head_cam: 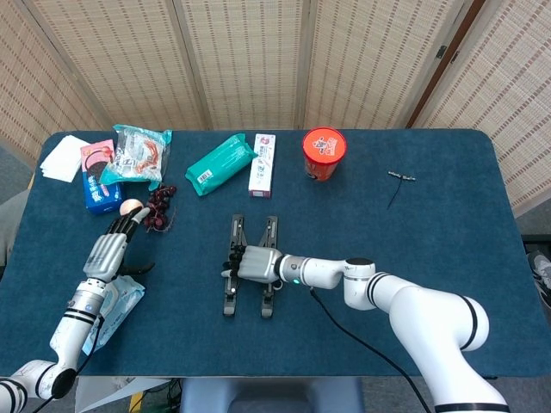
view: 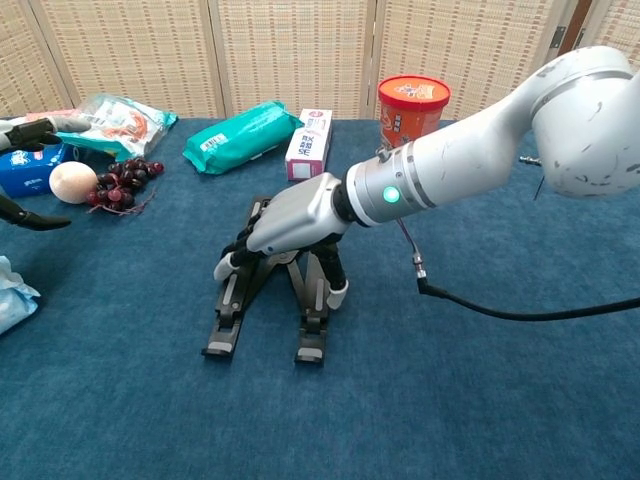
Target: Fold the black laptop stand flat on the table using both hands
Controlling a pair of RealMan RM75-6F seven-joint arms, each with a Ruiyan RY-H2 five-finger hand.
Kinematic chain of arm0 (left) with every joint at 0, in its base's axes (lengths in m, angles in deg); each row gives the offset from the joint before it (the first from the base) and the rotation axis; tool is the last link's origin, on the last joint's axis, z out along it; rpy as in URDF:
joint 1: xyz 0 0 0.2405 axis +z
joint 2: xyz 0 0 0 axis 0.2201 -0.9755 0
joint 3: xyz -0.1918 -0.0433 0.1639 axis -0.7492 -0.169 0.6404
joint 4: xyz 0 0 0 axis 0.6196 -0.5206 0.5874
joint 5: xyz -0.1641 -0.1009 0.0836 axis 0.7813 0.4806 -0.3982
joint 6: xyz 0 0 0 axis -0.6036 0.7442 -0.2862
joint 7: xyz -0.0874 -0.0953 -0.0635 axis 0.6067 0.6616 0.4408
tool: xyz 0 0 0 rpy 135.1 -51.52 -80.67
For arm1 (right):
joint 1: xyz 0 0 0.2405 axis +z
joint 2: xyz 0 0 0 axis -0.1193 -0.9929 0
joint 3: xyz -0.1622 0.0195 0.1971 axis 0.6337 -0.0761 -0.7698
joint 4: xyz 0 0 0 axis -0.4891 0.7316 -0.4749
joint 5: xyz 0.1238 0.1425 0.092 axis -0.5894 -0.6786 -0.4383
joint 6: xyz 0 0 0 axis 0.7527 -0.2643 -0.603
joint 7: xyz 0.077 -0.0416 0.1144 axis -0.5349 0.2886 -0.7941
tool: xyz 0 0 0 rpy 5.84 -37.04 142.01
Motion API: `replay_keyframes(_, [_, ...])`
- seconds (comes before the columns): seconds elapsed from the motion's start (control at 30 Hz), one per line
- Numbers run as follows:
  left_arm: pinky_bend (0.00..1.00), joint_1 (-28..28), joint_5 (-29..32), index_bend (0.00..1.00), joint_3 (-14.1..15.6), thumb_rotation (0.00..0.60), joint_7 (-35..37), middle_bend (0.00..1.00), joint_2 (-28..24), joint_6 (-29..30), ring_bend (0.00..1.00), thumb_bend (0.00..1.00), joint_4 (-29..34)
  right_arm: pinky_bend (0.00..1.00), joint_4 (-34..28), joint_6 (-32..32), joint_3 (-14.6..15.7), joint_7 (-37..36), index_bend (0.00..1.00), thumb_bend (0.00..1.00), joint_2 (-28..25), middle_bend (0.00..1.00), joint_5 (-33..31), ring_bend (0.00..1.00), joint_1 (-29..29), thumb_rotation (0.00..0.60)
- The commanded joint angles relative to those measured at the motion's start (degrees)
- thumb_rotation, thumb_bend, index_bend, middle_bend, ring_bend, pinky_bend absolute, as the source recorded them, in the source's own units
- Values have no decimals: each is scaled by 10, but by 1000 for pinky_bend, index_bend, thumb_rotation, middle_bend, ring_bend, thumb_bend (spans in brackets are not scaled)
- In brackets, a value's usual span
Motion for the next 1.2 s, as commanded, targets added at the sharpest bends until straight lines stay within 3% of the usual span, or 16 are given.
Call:
replay_keyframes(0.03, [40,0,0,0,-1,600,1,9,0,0,35,177,0,0,9,-6,0,-6,0,54,5,67,-3,0,1,600])
replay_keyframes(0.27, [40,0,-2,0,-2,600,1,7,0,0,35,179,0,0,34,-16,3,-22,0,94,18,284,-5,0,4,600])
replay_keyframes(0.6, [40,2,-5,0,-1,600,6,2,0,1,35,176,-2,0,62,-33,1,-37,0,137,38,451,-10,13,4,600])
replay_keyframes(0.9, [40,4,-8,0,-2,600,9,2,-1,4,35,176,-3,0,83,-52,-8,-36,61,182,50,589,-20,130,-4,600])
replay_keyframes(1.03, [40,4,-9,0,-1,600,9,2,1,3,35,178,-3,0,83,-45,-4,-35,64,183,49,525,-21,119,-3,600])
replay_keyframes(1.13, [40,4,-10,0,-1,600,8,2,2,3,35,177,-4,0,77,-44,-3,-33,37,182,46,321,-20,17,-2,600])
replay_keyframes(1.2, [40,4,-10,0,-1,600,8,2,2,4,35,177,-3,0,73,-47,-5,-32,7,181,45,213,-22,0,-2,600])
